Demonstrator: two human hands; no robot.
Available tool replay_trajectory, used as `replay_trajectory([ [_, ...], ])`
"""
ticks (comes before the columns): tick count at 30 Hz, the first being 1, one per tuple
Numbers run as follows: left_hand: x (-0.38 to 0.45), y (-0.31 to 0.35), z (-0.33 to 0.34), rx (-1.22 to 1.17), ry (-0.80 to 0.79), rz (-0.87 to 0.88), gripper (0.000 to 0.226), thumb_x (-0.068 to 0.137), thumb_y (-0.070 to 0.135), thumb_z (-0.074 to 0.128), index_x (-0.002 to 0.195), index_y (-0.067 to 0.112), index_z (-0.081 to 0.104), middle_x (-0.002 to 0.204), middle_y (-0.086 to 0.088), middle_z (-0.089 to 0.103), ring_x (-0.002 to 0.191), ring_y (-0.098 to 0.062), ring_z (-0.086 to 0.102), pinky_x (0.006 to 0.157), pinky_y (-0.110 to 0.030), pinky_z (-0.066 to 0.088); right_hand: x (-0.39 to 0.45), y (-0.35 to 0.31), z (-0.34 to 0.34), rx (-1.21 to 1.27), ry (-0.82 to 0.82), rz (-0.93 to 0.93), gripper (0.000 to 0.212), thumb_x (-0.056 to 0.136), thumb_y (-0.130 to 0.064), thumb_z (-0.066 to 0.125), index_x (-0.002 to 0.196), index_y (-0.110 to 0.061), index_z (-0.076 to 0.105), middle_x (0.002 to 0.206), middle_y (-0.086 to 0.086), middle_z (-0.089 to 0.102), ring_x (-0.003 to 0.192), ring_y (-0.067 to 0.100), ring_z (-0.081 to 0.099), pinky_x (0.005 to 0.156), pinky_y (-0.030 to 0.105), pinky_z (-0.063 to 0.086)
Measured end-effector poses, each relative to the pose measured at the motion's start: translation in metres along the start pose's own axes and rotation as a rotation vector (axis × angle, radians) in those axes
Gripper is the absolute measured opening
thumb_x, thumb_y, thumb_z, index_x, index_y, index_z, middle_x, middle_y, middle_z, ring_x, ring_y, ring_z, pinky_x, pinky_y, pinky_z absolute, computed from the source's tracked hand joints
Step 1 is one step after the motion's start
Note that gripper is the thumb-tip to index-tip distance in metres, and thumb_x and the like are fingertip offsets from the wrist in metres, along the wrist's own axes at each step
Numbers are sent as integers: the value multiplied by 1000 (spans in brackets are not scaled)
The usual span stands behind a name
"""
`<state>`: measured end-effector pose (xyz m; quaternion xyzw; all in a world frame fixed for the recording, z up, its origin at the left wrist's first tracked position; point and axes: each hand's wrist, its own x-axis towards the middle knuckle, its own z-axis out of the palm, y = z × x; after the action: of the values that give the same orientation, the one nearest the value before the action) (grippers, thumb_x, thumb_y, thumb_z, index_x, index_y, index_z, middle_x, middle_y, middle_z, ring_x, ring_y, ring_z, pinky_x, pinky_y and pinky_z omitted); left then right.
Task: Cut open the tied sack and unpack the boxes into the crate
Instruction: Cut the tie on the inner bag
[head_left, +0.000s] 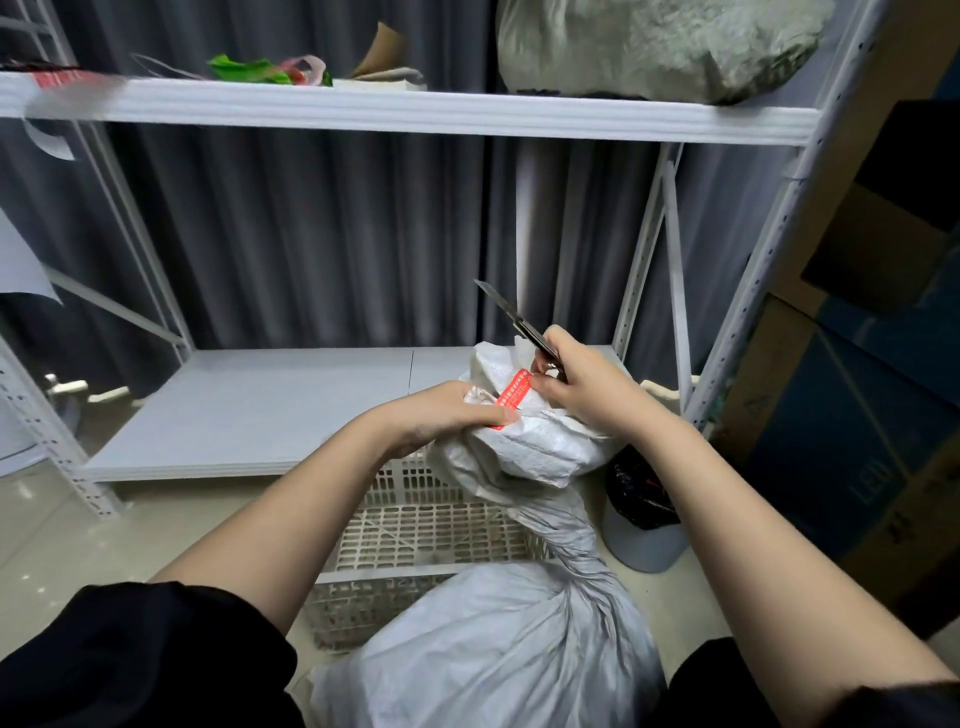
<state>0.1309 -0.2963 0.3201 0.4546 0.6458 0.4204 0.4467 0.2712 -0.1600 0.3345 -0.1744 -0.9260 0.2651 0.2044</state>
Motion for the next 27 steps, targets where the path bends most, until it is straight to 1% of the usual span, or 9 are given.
replay_trajectory([
  [3,0,-1,0,17,58,8,21,79,24,70,96,11,71,98,-5,75,91,-15,69,87,-25,52,1,1,0,107,16,20,24,91,-14,58,85,-21,36,78,-12,54,52,4,48,57,20,41],
  [5,0,-4,5,49,190,55,15,80,17,72,92,8,68,89,-2,73,82,-13,65,77,-18,50,-3,5,4,210,42,59,23,91,-12,59,85,-18,37,80,-8,56,49,0,44,53,14,39],
  [7,1,-8,12,129,339,144,21,79,10,74,87,17,55,80,4,62,72,-8,56,66,-16,47,-7,8,8,253,63,87,25,91,-12,59,81,-20,37,81,-2,58,52,2,45,54,18,41],
  [9,4,-15,16,209,415,242,37,77,10,74,93,17,42,85,0,57,74,-11,51,69,-26,45,-8,9,11,261,70,104,26,91,-13,58,80,-21,37,83,2,59,56,8,48,56,23,43],
  [12,2,-20,19,203,398,391,40,77,6,70,100,22,42,99,2,60,86,-10,58,81,-30,48,-7,7,9,264,86,115,26,91,-13,59,80,-21,37,84,3,59,53,3,48,54,16,41],
  [15,0,-18,18,246,319,464,50,78,-3,68,114,27,50,108,13,56,95,2,55,90,-14,43,-8,5,6,261,68,121,24,91,-15,59,81,-20,38,85,0,60,58,5,47,56,14,40],
  [19,2,-18,13,222,333,412,52,77,-3,71,121,21,57,109,11,58,92,8,54,89,-7,40,-11,4,9,274,86,143,17,94,-17,53,86,-16,39,77,-2,50,61,9,41,58,17,37],
  [23,0,-20,12,172,362,371,51,76,0,74,120,22,59,100,13,59,83,13,54,84,-2,39,-17,2,2,316,257,145,7,96,-10,40,98,-14,35,99,5,50,82,14,49,78,28,41],
  [27,1,-11,16,132,370,380,51,77,3,74,122,23,60,92,11,59,79,12,54,80,-1,37,-26,-7,-17,41,427,-97,10,98,-17,40,105,-12,45,99,-2,45,89,10,45,79,18,35],
])
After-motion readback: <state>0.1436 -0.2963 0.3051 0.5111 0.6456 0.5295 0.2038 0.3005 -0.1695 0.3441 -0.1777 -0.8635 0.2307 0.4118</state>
